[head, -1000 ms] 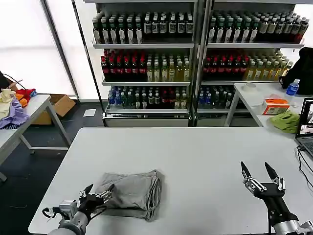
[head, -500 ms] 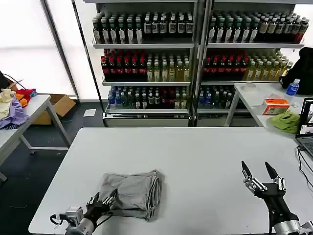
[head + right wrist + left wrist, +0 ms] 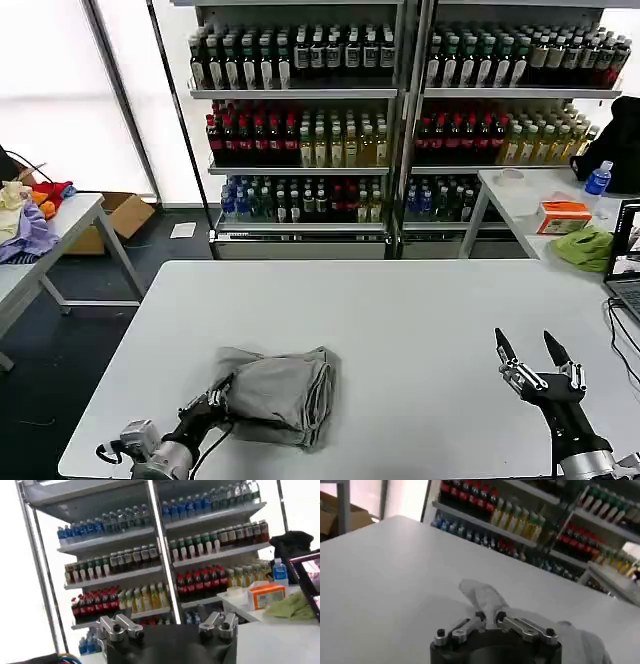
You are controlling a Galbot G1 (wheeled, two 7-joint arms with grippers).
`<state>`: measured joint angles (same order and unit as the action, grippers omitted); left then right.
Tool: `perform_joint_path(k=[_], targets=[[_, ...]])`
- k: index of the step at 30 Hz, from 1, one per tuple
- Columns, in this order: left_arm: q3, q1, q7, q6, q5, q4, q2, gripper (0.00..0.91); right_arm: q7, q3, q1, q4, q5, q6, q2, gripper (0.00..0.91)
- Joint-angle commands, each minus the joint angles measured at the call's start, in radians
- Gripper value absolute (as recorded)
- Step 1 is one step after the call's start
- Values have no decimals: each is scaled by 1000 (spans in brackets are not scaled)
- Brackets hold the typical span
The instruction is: Fold and organize the clothes.
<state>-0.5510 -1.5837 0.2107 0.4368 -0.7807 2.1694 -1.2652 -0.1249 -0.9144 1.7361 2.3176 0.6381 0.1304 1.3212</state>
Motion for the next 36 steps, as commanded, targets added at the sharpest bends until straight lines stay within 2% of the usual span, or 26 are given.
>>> perform_joint_path(k=[1,4,7,11,13,15,17,21,25,29,34,36], targets=[[-324,-20,27,2,-338,50,-5,10,1,1,-11,-1,7,2,-3,907],[-465,-22,30,17,-388,44,37,10,4,0,-20,-5,12,3,-5,907],[-594,-14,30,45,-420,28,109,10,4,2,-22,-4,15,3,-8,907],[-691,-5,49,75,-471,62,197,10,4,3,-24,-2,16,3,-13,907],[-710,-5,52,85,-472,107,213,10,4,1,-23,1,16,3,-12,907],[-694,-3,60,85,-476,177,194,10,1,-1,-20,6,13,-1,-8,907],[-616,-11,56,78,-452,245,154,10,0,-1,-17,16,14,0,-4,907],[-333,-25,75,78,-333,318,77,10,1,-5,-17,28,14,-1,0,907],[-19,7,69,38,-69,220,42,10,-4,-9,-1,52,-11,-15,11,907],[228,59,59,1,95,58,39,10,0,-9,5,68,-8,-13,19,907],[446,156,89,7,133,-20,28,10,4,4,20,89,-14,0,23,907],[493,201,113,16,77,-22,18,10,32,22,27,99,-34,24,26,907]])
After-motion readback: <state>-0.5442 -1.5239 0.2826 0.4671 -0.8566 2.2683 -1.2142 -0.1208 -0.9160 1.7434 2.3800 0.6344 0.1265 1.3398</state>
